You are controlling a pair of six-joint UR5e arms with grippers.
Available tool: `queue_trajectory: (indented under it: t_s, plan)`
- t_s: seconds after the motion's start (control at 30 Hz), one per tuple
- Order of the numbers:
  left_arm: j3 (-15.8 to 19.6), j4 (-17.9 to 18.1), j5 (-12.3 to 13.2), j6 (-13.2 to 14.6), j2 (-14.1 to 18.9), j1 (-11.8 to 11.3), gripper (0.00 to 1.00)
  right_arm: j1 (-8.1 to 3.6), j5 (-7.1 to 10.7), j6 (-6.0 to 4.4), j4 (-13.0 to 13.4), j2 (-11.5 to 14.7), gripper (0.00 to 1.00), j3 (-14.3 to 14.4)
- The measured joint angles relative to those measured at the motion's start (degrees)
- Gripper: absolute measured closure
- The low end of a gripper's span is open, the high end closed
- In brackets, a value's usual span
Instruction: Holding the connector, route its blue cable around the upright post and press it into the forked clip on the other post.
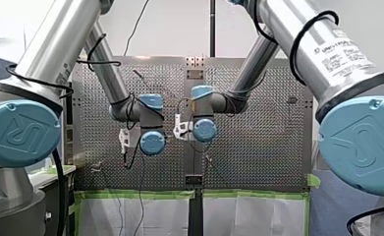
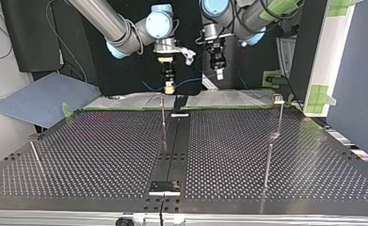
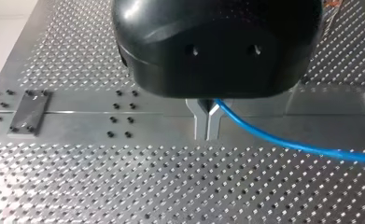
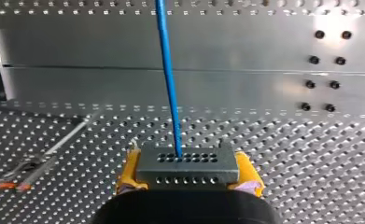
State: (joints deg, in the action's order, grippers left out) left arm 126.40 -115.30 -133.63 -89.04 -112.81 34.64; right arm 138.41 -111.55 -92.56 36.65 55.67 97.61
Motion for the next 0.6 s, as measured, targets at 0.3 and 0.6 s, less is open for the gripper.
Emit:
queue_trajectory:
  t_s: [0.3,0.6]
  plan:
    - [-0.03,-2.32,-0.09,-1.78,4.01,-1.92,0.98,-1.95,5.24,-0.39,-2.46,5.26,1.00,0.00]
    - [-0.11,-5.08,-0.04,-5.47,8.52,-4.16,0.98,-3.59,9.96,-2.61,-2.47,9.98,1.00,-1.32]
